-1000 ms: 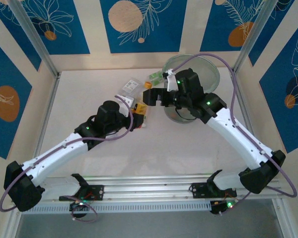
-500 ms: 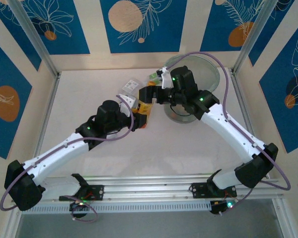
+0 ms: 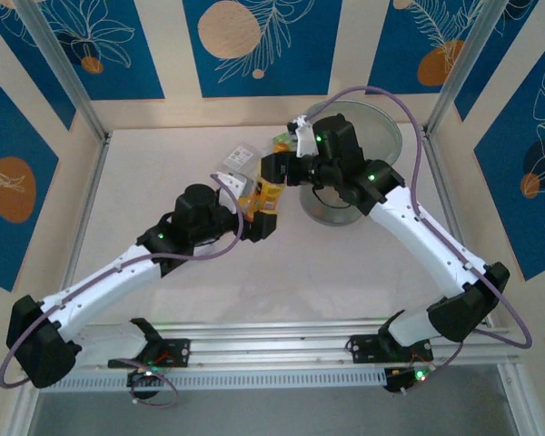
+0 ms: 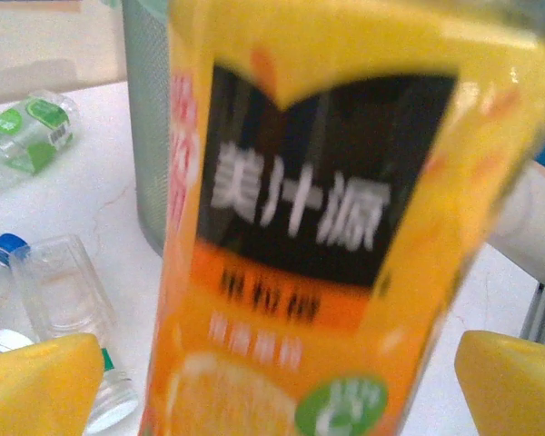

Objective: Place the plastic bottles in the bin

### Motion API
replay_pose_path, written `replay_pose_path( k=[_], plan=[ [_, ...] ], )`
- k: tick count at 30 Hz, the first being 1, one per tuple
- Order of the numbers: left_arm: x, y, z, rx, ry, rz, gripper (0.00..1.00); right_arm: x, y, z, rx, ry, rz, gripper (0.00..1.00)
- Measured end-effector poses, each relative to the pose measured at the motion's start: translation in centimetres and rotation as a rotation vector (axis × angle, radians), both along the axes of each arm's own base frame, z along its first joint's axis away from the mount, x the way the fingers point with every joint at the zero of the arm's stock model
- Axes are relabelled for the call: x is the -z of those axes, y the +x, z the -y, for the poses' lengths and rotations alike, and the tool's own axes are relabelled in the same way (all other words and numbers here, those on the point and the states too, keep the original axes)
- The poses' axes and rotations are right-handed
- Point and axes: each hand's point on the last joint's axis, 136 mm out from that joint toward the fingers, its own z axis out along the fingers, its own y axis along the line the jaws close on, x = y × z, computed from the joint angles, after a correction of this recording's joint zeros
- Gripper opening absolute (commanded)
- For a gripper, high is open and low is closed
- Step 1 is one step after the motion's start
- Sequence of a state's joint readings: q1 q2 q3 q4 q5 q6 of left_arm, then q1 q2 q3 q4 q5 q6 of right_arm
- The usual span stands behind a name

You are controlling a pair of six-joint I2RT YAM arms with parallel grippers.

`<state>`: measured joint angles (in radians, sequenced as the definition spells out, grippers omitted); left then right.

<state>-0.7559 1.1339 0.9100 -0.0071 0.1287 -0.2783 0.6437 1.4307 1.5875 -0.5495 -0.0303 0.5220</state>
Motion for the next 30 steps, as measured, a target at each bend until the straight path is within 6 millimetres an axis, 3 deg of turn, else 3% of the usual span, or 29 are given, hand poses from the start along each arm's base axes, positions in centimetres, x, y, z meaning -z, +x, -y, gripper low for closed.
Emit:
replay_pose_path(
  k=[5,9,12,17,21,27,30],
  plan=[
    [-1.7,-0.5,-2.0,-0.063,-0.027,0.057,0.99,-4.0,1.1,1.0,0.039,-0.027,0.120,0.48],
    [-2.6,-0.6,-4.3,-0.152,-0.031,0.097,1.00,-9.3,1.9,2.6,0.100,-0.047,0.280,0.48],
    [-2.4,-0.3,-5.3,-0.205,-0.015,0.100,1.00,-13.6,2.4,4.7,0.169,-0.047,0.407,0.48],
    [-0.7,0.2,-6.6,-0.273,0.042,0.077,0.99,-17.3,4.1,8.6,0.323,-0.088,0.532,0.47],
    [-0.2,0.4,-7.1,-0.307,0.065,0.070,0.99,-16.6,7.6,11.6,0.465,-0.163,0.537,0.47],
    [0.2,0.7,-7.8,-0.341,0.090,0.065,1.00,-10.3,13.2,15.5,0.602,-0.285,0.409,0.47],
    [0.5,0.7,-8.0,-0.348,0.101,0.060,1.00,-6.7,14.8,16.8,0.643,-0.324,0.333,0.47]
  ],
)
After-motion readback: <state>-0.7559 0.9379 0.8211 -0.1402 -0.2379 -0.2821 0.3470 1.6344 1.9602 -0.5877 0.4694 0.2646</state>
